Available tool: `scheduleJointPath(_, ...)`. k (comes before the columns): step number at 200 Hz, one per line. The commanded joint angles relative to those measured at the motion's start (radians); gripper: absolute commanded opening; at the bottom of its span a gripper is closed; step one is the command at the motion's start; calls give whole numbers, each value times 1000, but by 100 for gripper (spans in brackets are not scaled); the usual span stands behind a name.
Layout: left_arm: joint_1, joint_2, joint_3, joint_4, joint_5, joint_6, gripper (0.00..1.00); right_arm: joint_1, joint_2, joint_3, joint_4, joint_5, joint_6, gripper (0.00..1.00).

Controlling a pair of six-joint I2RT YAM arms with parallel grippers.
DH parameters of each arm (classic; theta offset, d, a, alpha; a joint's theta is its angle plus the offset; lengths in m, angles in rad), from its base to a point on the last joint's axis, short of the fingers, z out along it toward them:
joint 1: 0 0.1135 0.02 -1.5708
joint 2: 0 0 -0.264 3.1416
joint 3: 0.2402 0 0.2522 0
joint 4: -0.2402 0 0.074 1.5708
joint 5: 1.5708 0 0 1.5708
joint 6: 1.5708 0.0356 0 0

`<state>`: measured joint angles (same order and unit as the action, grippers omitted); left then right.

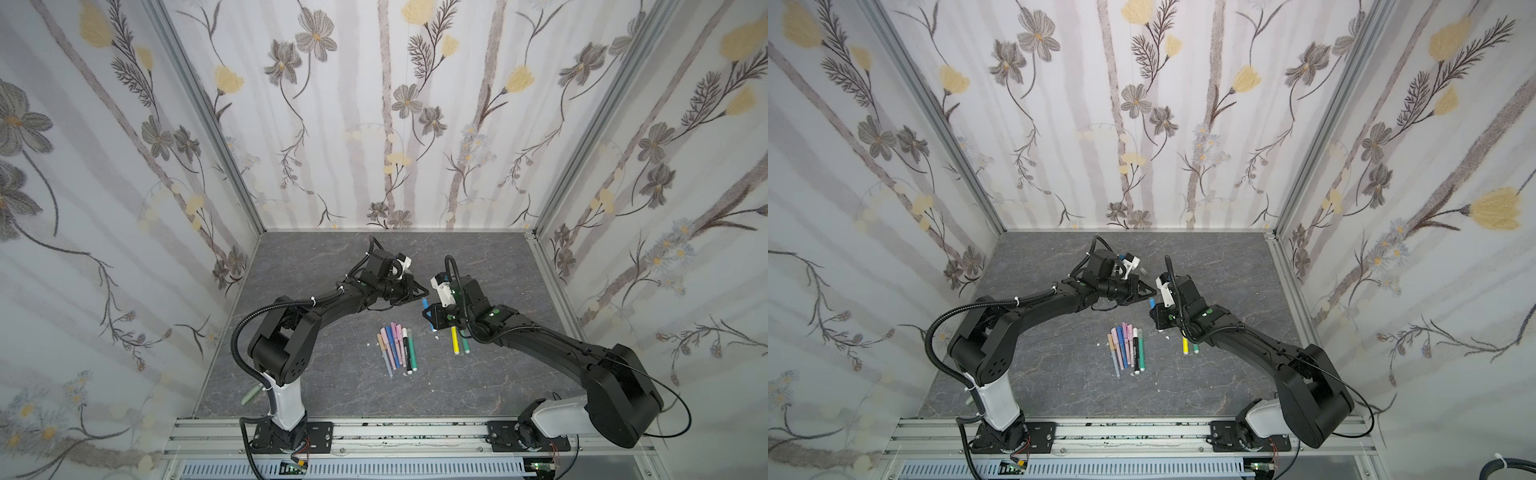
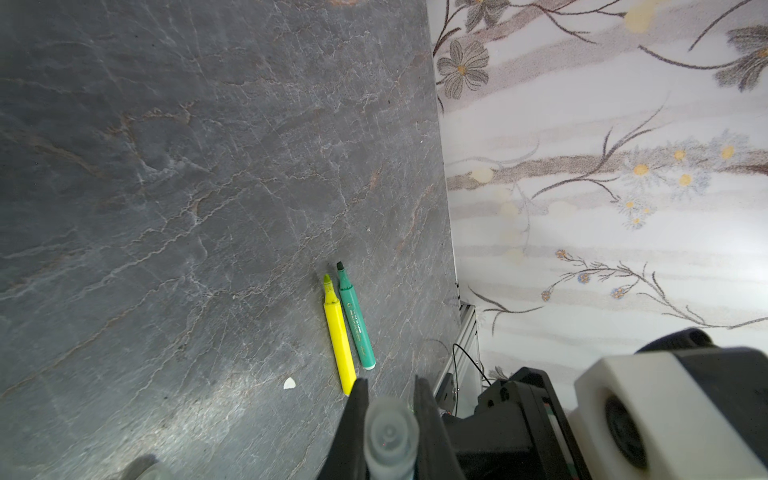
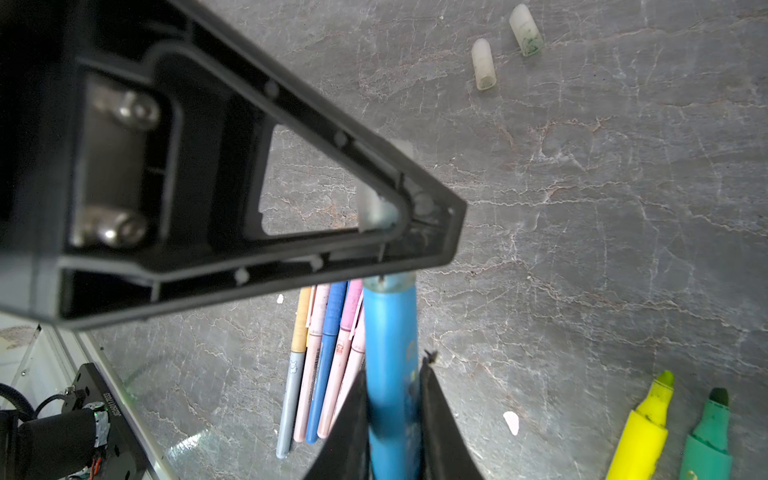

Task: Open the pen caps
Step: 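Pull the translucent cap off with the left gripper, away from the right gripper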

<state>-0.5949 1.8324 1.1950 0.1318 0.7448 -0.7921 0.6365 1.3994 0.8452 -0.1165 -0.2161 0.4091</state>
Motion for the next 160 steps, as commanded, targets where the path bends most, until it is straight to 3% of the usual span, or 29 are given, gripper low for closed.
scheduleJointPath(1,-3,-2,11,9,7,2,0,1,13,14,45,-24,2,11)
scheduleJointPath(27,3,9,17,3,-6,11,0,1,21,16,41,-27,5,0)
scheduleJointPath(160,97,154,206,-40,-74,47,0,53,-134,-206,48,-13,85,0)
